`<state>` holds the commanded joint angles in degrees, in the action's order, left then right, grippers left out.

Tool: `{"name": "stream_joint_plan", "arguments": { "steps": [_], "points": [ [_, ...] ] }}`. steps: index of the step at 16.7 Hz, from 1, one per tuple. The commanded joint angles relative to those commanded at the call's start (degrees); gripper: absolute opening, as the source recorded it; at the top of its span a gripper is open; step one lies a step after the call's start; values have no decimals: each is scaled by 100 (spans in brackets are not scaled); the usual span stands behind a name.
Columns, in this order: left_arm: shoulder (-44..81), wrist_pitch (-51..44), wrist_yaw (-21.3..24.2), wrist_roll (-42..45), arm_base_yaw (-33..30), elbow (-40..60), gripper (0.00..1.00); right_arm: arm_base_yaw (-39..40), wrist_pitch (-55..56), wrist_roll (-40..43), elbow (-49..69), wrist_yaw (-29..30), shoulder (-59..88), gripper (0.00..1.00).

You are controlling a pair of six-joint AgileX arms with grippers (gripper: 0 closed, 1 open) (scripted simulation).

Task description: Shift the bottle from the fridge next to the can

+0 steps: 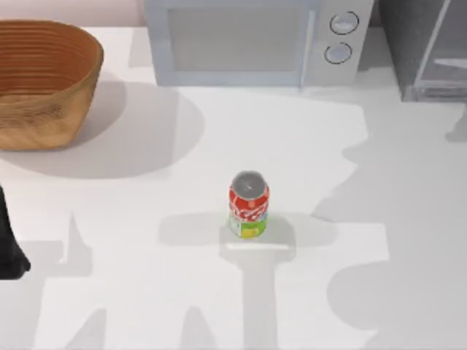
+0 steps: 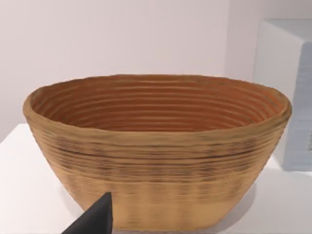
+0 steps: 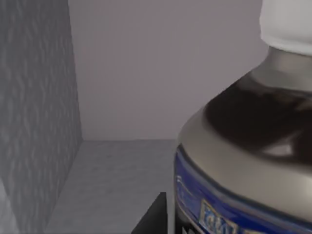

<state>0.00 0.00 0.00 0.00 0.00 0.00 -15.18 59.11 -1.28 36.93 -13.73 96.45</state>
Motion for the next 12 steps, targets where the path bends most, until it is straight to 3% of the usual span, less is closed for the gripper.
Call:
{"name": "stream_joint_plan", "arguments": {
  "steps": [4,12],
  "points": [
    [0,0,0,0,0,0,100,823,487,10,-212,826,315,0],
    [0,0,0,0,0,0,100,4140,1921,67,-1114,4125,862,0]
  ]
}}
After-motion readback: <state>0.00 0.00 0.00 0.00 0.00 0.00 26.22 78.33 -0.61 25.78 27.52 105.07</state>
